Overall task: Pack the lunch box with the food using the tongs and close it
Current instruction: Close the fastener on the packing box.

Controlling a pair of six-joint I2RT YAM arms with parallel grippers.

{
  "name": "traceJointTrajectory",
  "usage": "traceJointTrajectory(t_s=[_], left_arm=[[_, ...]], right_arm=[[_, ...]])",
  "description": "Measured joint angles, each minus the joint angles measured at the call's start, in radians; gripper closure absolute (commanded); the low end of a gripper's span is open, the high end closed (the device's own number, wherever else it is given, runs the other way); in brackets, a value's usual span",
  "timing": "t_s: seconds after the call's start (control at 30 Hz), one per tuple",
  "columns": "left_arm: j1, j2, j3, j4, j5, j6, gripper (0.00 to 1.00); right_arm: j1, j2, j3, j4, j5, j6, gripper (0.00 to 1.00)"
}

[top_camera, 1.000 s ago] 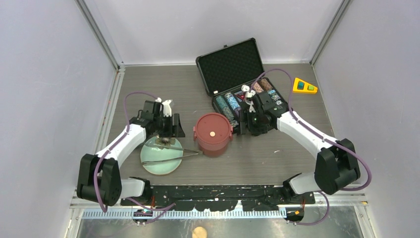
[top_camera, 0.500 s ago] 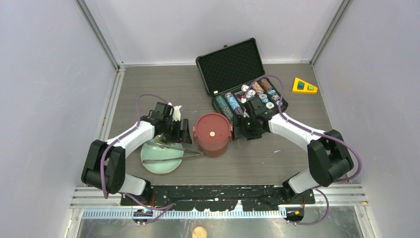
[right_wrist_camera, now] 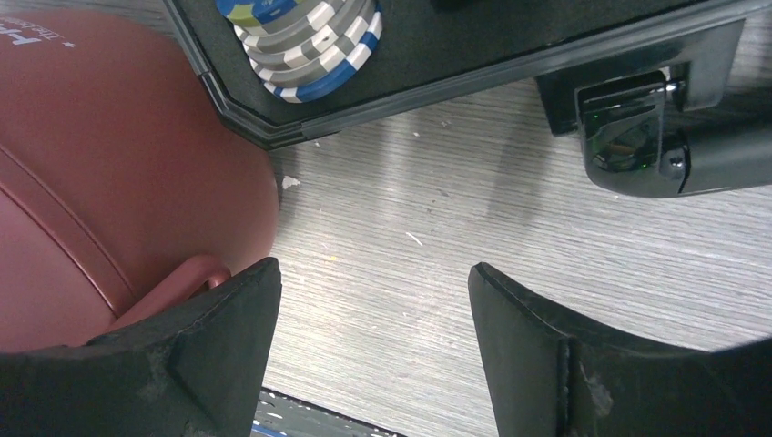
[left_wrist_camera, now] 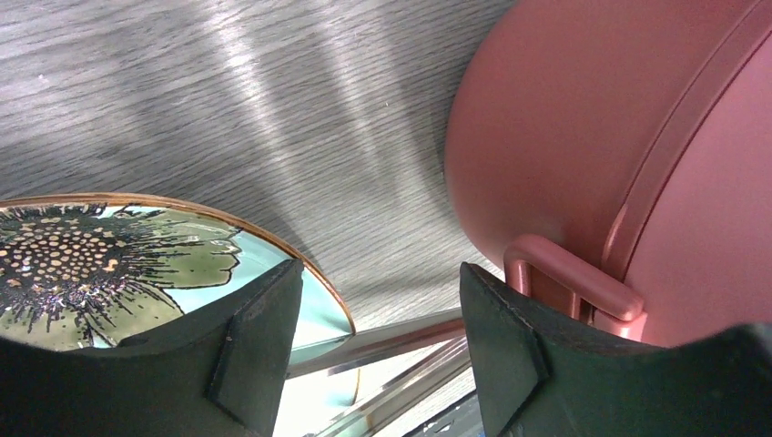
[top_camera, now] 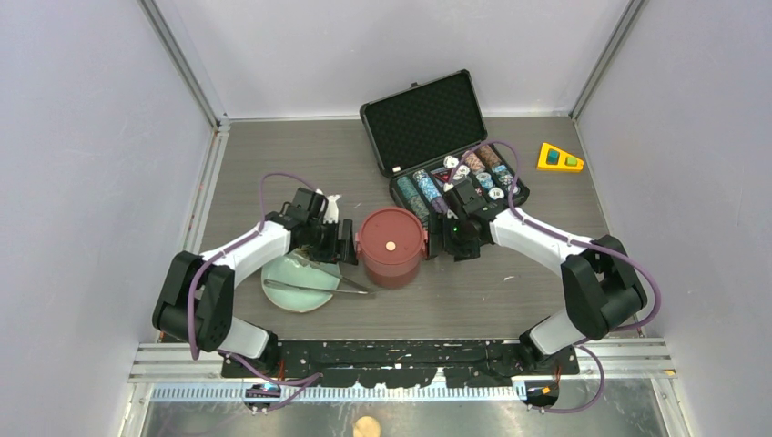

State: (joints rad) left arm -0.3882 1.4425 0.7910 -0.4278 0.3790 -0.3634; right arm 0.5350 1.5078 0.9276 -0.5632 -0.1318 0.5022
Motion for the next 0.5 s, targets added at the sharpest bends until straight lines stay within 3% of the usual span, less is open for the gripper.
traceJointTrajectory(t_s=[0.23, 0.5], left_arm=[[-0.002, -0.025, 0.001, -0.008, -0.021, -0.015, 0.35], [0.003, -0.056, 0.027, -0.040, -0.014, -0.031, 0.51]], right_arm=[[0.011, -0.001, 0.002, -0.024, 0.018, 0.003, 0.20], [0.011, -0.017, 0.003, -0.037, 0.021, 0.009, 0.21]])
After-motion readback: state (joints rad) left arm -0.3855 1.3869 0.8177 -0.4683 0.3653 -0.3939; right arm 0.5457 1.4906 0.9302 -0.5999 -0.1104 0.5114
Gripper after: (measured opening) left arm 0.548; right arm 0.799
